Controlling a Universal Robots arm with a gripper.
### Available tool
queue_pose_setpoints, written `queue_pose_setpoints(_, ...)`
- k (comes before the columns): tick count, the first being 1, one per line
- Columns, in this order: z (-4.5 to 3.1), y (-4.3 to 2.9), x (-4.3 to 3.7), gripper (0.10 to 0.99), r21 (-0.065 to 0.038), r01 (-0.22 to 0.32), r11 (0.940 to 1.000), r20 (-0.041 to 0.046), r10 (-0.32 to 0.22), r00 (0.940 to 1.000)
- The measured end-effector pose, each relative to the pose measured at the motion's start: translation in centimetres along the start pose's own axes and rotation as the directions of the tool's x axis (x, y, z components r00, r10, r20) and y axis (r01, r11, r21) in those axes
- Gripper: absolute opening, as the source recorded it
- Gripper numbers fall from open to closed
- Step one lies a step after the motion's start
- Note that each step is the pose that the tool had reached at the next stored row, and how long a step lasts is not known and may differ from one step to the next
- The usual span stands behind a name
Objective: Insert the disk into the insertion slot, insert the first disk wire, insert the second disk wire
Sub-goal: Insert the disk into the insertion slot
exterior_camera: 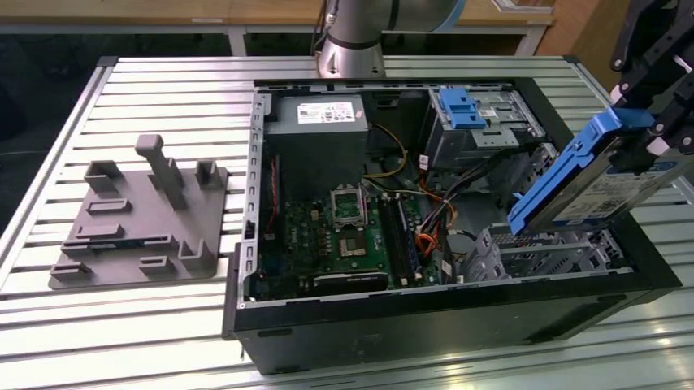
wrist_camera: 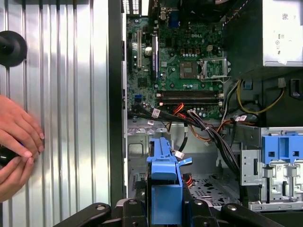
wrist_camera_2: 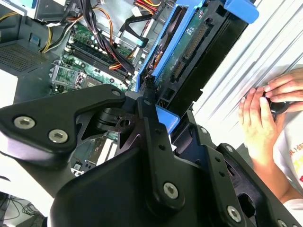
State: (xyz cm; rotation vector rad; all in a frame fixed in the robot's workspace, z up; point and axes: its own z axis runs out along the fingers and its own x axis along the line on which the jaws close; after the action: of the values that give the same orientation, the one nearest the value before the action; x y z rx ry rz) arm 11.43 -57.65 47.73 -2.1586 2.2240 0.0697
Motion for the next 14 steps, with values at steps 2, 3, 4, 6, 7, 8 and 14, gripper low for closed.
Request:
queue_pose_setpoints(2, 0.08, 0.0, 0.0, 0.365, 0.0, -0.001, 1.0, 0.0, 0.001, 1.0)
queue_pose_setpoints(3, 0.12, 0.0, 0.01, 0.365, 0.0, -0.001, 1.0, 0.0, 0.001, 1.0)
queue_pose_setpoints(4, 0.16, 0.0, 0.01, 0.365, 0.0, -0.001, 1.0, 0.0, 0.001, 1.0)
queue_pose_setpoints(6, 0.24, 0.0, 0.01, 0.365, 0.0, -0.001, 1.0, 0.0, 0.001, 1.0)
queue_pose_setpoints(7, 0.28, -0.01, 0.02, 0.365, 0.0, -0.001, 1.0, -0.0001, 0.001, 1.0)
queue_pose_setpoints(8, 0.33, -0.01, 0.02, 0.365, 0.0, -0.002, 1.0, 0.0, 0.002, 1.0)
queue_pose_setpoints(14, 0.59, -0.02, 0.03, 0.365, 0.0, -0.002, 1.0, -0.0001, 0.002, 1.0)
